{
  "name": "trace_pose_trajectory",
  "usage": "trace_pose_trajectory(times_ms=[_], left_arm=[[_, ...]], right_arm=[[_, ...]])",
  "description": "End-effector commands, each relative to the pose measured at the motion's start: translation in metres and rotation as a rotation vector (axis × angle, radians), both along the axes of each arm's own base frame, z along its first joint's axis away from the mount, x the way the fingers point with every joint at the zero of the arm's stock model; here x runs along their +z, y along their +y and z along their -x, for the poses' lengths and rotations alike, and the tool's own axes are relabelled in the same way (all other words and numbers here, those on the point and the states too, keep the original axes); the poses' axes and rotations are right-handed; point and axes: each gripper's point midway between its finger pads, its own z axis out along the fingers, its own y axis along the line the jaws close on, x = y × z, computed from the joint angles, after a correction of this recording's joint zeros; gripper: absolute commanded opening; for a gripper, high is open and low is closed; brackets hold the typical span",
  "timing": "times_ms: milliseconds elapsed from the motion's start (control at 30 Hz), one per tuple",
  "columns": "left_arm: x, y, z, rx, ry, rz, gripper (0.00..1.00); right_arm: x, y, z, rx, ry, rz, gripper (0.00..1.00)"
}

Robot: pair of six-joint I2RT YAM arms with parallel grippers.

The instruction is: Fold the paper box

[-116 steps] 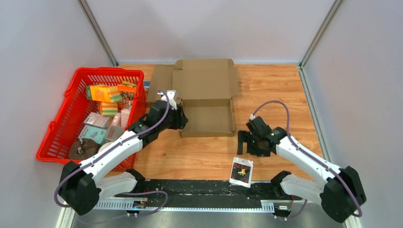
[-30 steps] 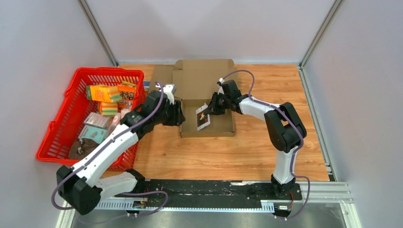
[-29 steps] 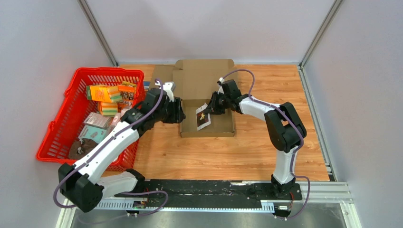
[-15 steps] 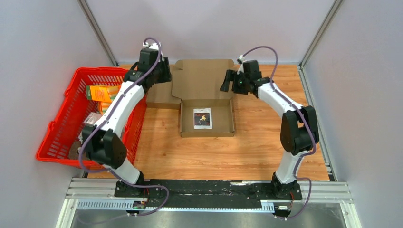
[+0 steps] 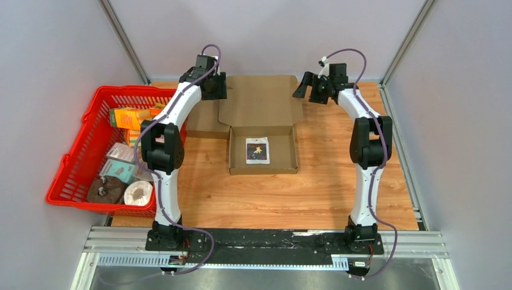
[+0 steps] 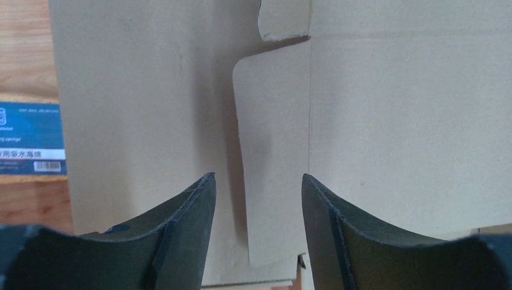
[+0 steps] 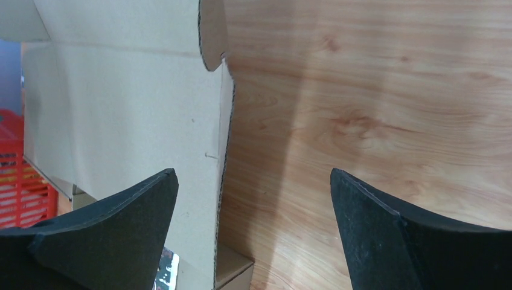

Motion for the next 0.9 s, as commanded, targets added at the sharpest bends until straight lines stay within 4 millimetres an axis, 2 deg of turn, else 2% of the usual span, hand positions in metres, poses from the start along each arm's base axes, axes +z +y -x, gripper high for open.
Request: trace_pose_trajectory(times_ms=[0,33,200,233,267,400,433,500,600,700,733,800,833,867], left_arm=[[0.019,-0.010,-0.019,-0.013,-0.040,0.069,0.63],[0.008,-0.011,-0.020,-0.014,-0.017,0.063,0.63],[-0.002,-0.005,-0.027,0.004,-0.017,0.028,0.63],[-0.004,-0.006,-0.029,0.002,-0.018,0.031,0.62],[-0.005,-0.005,-0.030,0.000,-0.017,0.033,0.62],[-0.010,-0.009,-0.038,-0.013,-0.006,0.097,0.63],[-0.019,-0.005,-0.039,-0.006,0.016,0.105,0.63],[-0.021,-0.007,-0.042,-0.007,0.021,0.133,0.63],[-0.025,-0.028,-0.045,-0.088,0.027,0.233,0.63],[-0.023,-0.038,-0.049,-0.124,0.022,0.291,0.57],[-0.022,-0.040,-0.051,-0.131,0.014,0.302,0.51],[-0.018,-0.041,-0.053,-0.141,0.006,0.323,0.41],[-0.011,-0.044,-0.053,-0.154,-0.008,0.336,0.32],[-0.007,-0.045,-0.053,-0.161,-0.016,0.340,0.29]], right_arm=[[0.026,0.026,-0.009,0.085,-0.099,-0.075,1.00],[0.023,0.026,-0.011,0.086,-0.103,-0.076,1.00],[0.017,0.027,-0.017,0.067,-0.084,-0.080,0.99],[0.014,0.027,-0.017,0.066,-0.080,-0.081,0.85],[0.013,0.025,-0.018,0.062,-0.081,-0.078,0.79],[0.015,0.024,-0.019,0.057,-0.091,-0.073,0.77],[0.016,0.025,-0.020,0.059,-0.097,-0.075,0.77],[0.017,0.025,-0.020,0.058,-0.099,-0.076,0.77],[0.019,0.025,-0.022,0.066,-0.107,-0.076,0.66],[0.024,0.026,-0.023,0.072,-0.122,-0.074,0.52],[0.025,0.026,-0.023,0.074,-0.126,-0.072,0.44],[0.031,0.025,-0.026,0.074,-0.139,-0.065,0.34],[0.032,0.023,-0.026,0.075,-0.136,-0.055,0.28],[0.035,0.024,-0.026,0.076,-0.145,-0.046,0.26]])
